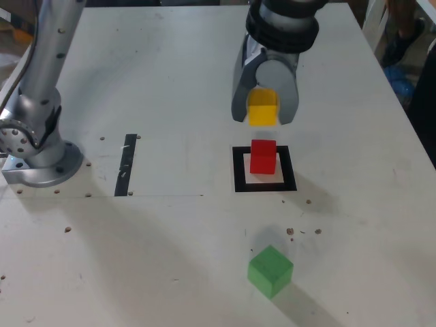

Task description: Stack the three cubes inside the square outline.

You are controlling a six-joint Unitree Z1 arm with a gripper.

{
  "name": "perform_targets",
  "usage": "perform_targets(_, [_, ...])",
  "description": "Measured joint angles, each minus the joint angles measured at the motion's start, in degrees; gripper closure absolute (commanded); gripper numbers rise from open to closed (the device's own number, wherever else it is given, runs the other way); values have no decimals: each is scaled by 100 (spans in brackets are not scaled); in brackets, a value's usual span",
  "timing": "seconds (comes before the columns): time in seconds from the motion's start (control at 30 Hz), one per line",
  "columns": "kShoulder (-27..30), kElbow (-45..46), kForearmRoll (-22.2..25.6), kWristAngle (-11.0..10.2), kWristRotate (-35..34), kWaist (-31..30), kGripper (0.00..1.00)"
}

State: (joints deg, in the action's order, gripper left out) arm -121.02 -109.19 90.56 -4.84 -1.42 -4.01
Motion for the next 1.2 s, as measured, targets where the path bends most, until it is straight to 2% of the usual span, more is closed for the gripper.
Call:
perform_targets(0.27, [-110, 23, -16, 14, 2, 41, 67])
perform_targets(0.6, [-263, 47, -22, 229, 1, 43, 67])
perform_targets(1.1, [-493, 68, -143, 313, 70, 43, 66])
perform_targets(1.2, [-552, 68, -190, 350, 110, 43, 64])
